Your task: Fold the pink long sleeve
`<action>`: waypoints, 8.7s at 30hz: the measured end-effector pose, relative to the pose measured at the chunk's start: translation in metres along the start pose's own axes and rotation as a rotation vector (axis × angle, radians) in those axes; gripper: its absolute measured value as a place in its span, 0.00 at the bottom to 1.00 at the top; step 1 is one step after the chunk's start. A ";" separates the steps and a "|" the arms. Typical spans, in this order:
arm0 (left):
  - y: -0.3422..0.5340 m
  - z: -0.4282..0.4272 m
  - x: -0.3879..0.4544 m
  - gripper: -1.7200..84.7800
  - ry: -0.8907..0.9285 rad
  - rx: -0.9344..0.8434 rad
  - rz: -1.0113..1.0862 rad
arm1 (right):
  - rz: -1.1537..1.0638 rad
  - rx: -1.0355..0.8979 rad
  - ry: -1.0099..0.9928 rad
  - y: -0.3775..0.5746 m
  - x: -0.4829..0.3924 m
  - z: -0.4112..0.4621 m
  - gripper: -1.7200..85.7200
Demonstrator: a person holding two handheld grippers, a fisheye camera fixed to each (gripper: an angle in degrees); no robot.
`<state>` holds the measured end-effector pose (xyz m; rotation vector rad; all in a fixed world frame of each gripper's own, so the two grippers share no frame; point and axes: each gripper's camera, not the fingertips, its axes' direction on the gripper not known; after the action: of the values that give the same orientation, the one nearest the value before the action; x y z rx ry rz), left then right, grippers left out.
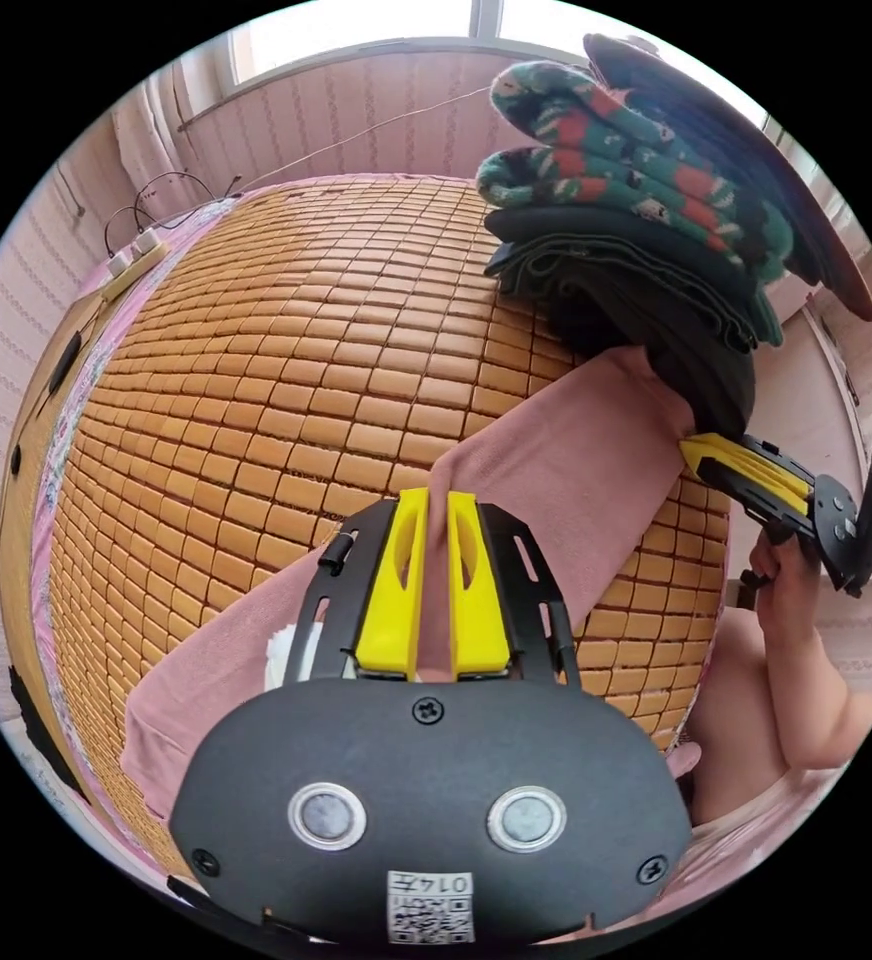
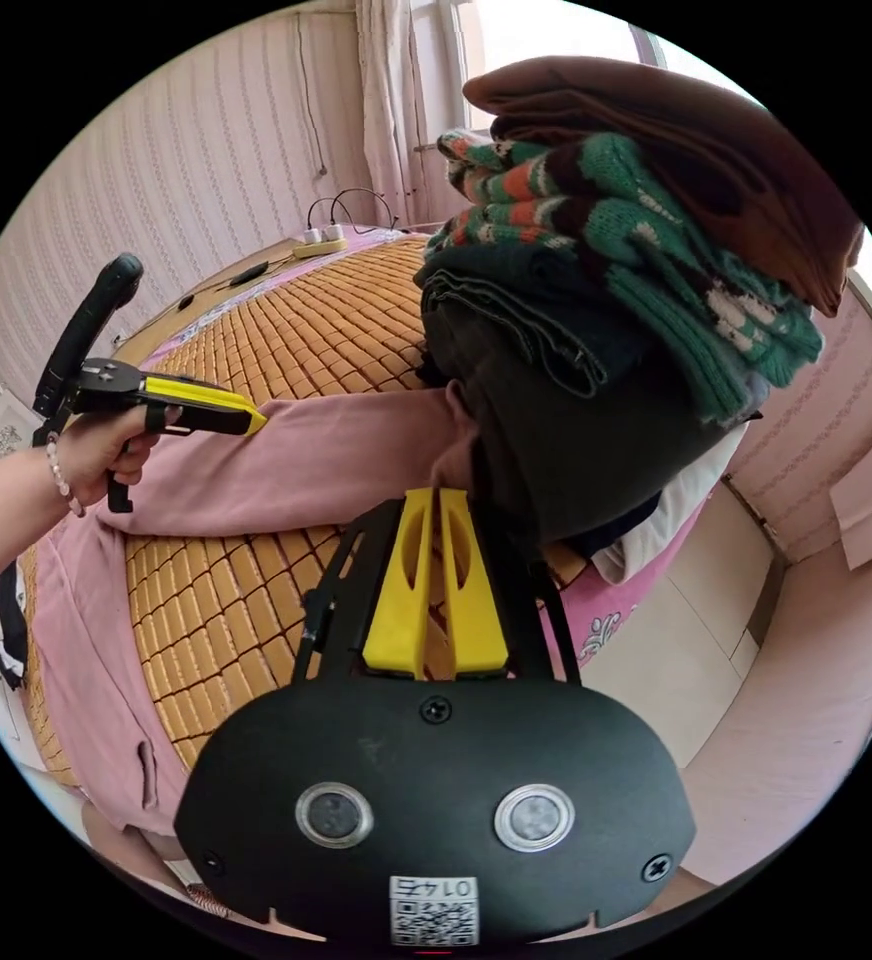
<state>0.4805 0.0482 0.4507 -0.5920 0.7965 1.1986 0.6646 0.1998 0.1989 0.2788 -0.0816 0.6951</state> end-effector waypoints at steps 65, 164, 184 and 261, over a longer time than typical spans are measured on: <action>0.684 -0.308 -0.145 0.08 0.027 0.235 -0.926 | -1.276 -0.319 -0.646 0.209 -0.535 0.108 0.18; 0.600 -0.166 0.038 0.01 -0.070 0.103 -0.622 | -1.311 -0.556 -0.504 0.271 -0.461 0.102 0.01; 0.558 -0.071 0.075 0.01 -0.009 0.150 -0.500 | -1.538 -0.659 -0.164 0.262 -0.699 0.230 0.01; 0.610 -0.120 0.007 0.07 0.071 0.420 -0.870 | -1.144 -0.437 -0.367 0.193 -0.597 0.118 0.02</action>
<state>-0.1317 0.1267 0.3782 -0.5410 0.7034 0.2055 0.0858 -0.0620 0.2563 -0.0023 -0.3821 -0.5199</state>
